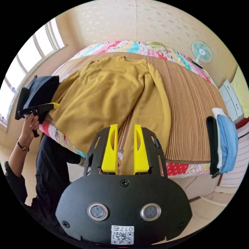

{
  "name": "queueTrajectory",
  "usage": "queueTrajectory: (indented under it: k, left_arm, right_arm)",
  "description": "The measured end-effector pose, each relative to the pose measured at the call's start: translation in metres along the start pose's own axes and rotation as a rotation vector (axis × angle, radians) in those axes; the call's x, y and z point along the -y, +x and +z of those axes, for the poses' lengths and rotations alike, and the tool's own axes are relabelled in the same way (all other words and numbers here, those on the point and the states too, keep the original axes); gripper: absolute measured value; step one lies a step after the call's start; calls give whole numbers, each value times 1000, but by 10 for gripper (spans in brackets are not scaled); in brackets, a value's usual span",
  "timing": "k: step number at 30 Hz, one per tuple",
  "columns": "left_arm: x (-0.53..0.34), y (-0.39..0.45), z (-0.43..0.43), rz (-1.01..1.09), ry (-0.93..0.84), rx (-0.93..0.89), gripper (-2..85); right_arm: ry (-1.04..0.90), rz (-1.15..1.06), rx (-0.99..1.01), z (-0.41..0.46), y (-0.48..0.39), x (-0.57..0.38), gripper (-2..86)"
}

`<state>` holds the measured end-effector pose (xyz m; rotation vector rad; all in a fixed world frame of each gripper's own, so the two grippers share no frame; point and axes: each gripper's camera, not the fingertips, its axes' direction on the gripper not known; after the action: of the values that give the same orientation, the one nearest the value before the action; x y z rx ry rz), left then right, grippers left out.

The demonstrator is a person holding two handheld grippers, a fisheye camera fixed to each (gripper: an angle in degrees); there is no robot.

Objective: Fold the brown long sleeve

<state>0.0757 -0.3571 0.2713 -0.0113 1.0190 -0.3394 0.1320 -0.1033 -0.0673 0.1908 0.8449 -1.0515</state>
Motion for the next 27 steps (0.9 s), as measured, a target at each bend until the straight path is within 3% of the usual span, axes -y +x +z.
queueTrajectory:
  k: [2, 4, 6, 8, 10, 13, 14, 15, 16, 18, 21, 27]
  left_arm:
    - [-42, 0, -3, 48, 121, 6, 85]
    - [-56, -1, -6, 48, 136, 19, 79]
    - [-65, -2, -13, 44, 142, 17, 79]
    - [-77, -1, -20, 64, 123, 0, 84]
    - [-90, 2, -28, 96, 108, 19, 87]
    - [-119, 7, -53, 111, 104, 21, 89]
    - [-133, 6, -62, 101, 101, -4, 90]
    - [-141, 4, -67, 100, 108, -25, 91]
    - [-161, -1, -75, 96, 138, -74, 91]
    - [-192, -16, -87, 39, 201, -110, 92]
    - [-230, -44, -108, -86, 319, -121, 97]
    - [-206, -87, -161, -201, 475, -107, 125]
  right_arm:
    - [27, -37, -48, 16, -7, -23, 86]
    - [79, -124, -138, 14, -16, -42, 66]
    - [-10, -319, -157, 11, -19, -43, 49]
    - [-147, -361, -33, -3, 5, -25, 44]
    - [-236, -255, -10, -15, 52, -4, 42]
    - [-113, 112, -324, -62, 148, -6, 44]
    - [-23, 345, -291, -92, 188, -23, 48]
    - [88, 546, -80, -114, 220, -53, 55]
    - [152, 600, 61, -120, 229, -70, 60]
    - [346, 595, 539, -109, 225, -123, 77]
    - [222, 513, 709, -64, 169, -146, 111]
    - [92, 361, 717, -26, 37, -160, 116]
